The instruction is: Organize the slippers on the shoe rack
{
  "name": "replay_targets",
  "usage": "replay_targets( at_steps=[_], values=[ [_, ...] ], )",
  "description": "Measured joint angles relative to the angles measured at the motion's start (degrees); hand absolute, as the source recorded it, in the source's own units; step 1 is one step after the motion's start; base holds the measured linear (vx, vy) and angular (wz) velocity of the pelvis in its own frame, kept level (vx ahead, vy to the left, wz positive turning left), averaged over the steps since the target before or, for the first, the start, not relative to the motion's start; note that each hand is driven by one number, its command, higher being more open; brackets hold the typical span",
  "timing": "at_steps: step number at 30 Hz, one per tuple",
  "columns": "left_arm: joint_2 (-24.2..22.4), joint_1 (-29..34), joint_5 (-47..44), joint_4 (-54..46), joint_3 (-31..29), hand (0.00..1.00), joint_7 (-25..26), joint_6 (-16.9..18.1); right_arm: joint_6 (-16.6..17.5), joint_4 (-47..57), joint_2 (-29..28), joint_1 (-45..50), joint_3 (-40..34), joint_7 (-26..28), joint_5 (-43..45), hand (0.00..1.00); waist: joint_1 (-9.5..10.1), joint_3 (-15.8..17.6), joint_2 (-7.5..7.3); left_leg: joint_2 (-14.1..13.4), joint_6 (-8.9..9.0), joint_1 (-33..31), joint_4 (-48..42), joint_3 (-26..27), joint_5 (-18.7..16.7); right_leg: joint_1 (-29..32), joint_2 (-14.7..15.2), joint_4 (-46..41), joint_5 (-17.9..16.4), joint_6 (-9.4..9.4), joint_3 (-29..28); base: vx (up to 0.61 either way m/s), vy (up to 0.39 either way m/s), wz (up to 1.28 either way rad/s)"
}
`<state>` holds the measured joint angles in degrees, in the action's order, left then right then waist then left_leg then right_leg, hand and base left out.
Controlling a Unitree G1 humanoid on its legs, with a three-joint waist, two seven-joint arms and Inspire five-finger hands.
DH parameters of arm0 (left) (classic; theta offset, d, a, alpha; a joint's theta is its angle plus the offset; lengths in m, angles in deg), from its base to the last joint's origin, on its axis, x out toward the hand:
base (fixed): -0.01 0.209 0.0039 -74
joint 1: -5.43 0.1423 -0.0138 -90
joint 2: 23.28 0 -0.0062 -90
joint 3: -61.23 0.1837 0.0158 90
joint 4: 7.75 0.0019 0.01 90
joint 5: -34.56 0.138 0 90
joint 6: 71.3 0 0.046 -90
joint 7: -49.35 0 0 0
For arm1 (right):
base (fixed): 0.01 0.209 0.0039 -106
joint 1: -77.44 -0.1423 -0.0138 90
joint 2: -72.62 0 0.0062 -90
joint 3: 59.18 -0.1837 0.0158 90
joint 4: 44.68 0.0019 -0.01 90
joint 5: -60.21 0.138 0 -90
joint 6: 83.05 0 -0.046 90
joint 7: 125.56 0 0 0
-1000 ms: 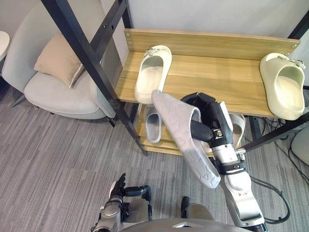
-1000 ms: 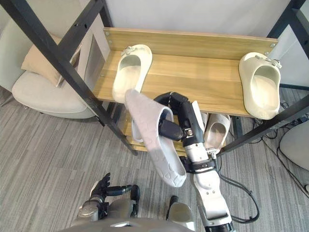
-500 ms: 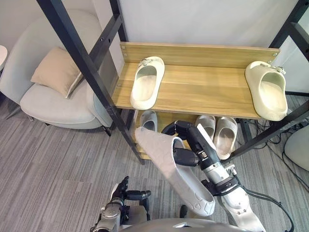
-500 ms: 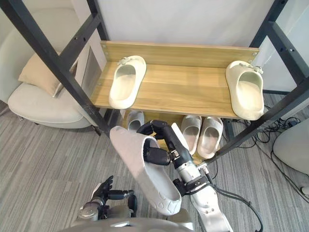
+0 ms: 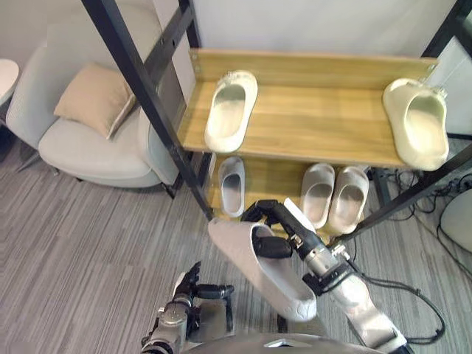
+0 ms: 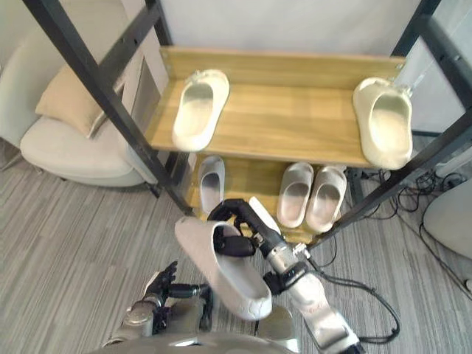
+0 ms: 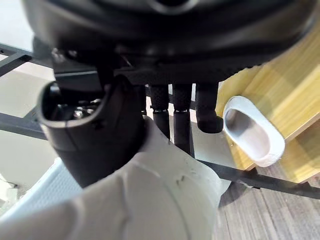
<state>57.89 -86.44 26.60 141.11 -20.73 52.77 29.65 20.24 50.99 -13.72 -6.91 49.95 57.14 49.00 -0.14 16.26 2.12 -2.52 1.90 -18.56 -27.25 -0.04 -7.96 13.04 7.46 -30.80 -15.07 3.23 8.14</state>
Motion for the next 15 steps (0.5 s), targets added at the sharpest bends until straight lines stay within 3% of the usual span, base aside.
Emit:
replay_targets(
  at_steps=[6, 10, 15],
  values=[
    [0.2, -3.1, -2.3, -4.7, -0.6, 1.0, 1.6, 1.2, -1.8, -5.5, 0.9, -11.5, -4.5, -6.4, -2.4, 0.0, 0.32, 5.2, 0.94, 0.0, 0.2, -13.5, -8.6, -0.9, -0.6, 13.4, 1.5, -10.8, -2.5, -0.65, 0.9, -0.22, -0.001, 0.16],
    [0.2, -5.3, -3.1, -7.2, -3.1, 1.0, 2.1, 1.6, -2.8, -6.6, 1.3, -17.6, -6.6, -9.7, -2.9, 0.0, 0.71, 7.8, 0.81, 0.0, 0.33, -20.2, -13.8, -1.3, -1.4, 19.8, 2.1, -15.9, -3.6, -0.5, 0.8, -0.08, 0.034, 0.03],
    [-0.4, -7.2, -4.6, -10.7, -7.2, 1.0, 2.7, 2.7, -3.7, -7.8, 2.5, -26.3, -9.0, -14.0, -4.6, 0.0, 1.6, 8.4, 0.36, -1.0, -0.41, -30.4, -23.4, -1.7, -4.4, 29.3, 2.1, -24.3, -6.0, -0.62, 0.3, -0.04, 0.037, -0.07]
  ],
)
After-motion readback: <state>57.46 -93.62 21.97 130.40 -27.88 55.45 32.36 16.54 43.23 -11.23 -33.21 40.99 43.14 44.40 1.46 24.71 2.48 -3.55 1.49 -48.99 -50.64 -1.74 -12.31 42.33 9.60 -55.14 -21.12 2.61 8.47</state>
